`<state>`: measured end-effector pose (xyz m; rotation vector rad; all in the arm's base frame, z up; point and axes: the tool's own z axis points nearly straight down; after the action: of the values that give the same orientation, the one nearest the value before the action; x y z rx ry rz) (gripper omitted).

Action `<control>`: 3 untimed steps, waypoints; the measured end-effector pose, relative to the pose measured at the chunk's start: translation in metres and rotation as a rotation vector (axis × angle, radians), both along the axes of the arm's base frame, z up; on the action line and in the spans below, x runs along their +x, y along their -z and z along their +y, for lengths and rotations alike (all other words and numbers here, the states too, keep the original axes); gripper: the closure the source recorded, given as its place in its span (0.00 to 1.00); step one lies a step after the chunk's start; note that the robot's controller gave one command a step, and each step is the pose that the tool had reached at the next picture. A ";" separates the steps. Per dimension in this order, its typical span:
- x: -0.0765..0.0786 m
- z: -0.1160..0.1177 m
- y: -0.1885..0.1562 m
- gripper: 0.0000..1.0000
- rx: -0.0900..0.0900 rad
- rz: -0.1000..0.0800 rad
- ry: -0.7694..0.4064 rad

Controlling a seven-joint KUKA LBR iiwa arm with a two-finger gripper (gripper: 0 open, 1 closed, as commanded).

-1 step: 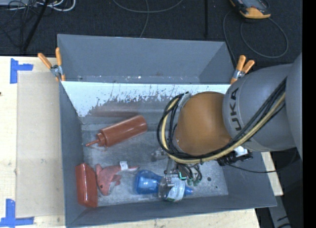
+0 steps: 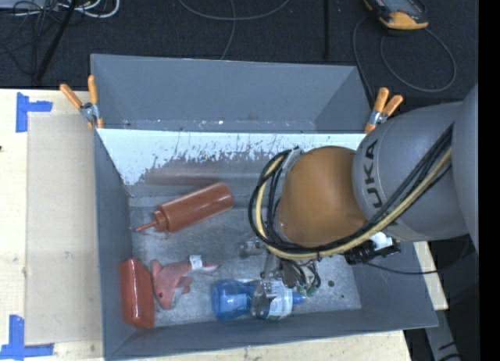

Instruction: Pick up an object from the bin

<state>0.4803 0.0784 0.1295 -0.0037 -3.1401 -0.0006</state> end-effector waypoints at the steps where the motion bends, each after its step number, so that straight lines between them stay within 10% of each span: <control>1: -0.007 0.001 0.042 0.00 0.000 -0.002 0.208; 2: -0.002 0.003 0.062 0.00 0.003 -0.020 0.242; 3: -0.010 0.011 0.036 0.00 -0.002 0.002 0.358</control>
Offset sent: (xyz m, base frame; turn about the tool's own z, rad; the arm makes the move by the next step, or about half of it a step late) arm -0.0111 0.0090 -0.0295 0.0843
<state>0.4698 0.0890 0.0939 -0.5629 -3.0874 0.0016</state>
